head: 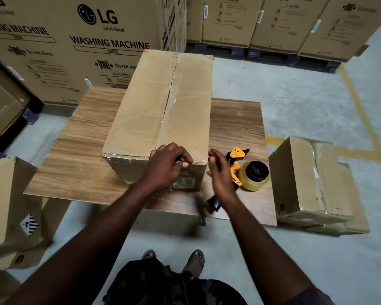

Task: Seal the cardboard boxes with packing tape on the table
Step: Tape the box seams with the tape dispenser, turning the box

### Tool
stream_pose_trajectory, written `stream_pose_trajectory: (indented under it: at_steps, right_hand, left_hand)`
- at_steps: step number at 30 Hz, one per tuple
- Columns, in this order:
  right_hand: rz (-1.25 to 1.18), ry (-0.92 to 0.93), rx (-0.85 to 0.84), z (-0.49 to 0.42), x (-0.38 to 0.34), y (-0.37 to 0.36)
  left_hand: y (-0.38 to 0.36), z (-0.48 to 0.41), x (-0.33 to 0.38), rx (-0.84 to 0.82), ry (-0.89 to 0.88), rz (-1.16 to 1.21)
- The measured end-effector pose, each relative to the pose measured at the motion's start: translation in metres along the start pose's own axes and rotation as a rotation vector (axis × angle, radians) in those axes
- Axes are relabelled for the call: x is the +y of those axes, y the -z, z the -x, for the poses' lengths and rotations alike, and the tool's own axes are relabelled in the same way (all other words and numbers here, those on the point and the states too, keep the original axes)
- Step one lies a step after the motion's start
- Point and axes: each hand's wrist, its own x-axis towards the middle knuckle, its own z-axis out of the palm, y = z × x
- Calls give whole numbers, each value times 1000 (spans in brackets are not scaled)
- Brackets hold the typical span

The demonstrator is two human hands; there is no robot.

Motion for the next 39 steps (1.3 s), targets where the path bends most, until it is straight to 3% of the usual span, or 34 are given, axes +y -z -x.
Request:
stream_pose_trajectory:
  at_steps: [5, 12, 21, 24, 27, 32, 39]
  right_hand:
    - [-70, 85, 240, 23, 6, -43]
    - [126, 119, 263, 32, 20, -52]
    - [324, 125, 21, 35, 14, -23]
    - [229, 124, 85, 42, -9, -6]
    - [239, 264, 124, 42, -39, -4]
    - [724, 521, -75, 26, -26, -9]
    - [913, 631, -80, 20, -21, 3]
  left_hand:
    - [-3, 1, 3, 29, 3, -8]
    - [-3, 2, 2, 17, -23, -39]
    - [-3, 2, -5, 16, -82, -81]
    - [-6, 2, -5, 43, -90, -112]
    - [-10, 3, -4, 74, -93, -157]
    - [-14, 5, -8, 127, -123, -195]
    - [-19, 10, -17, 135, -198, -252]
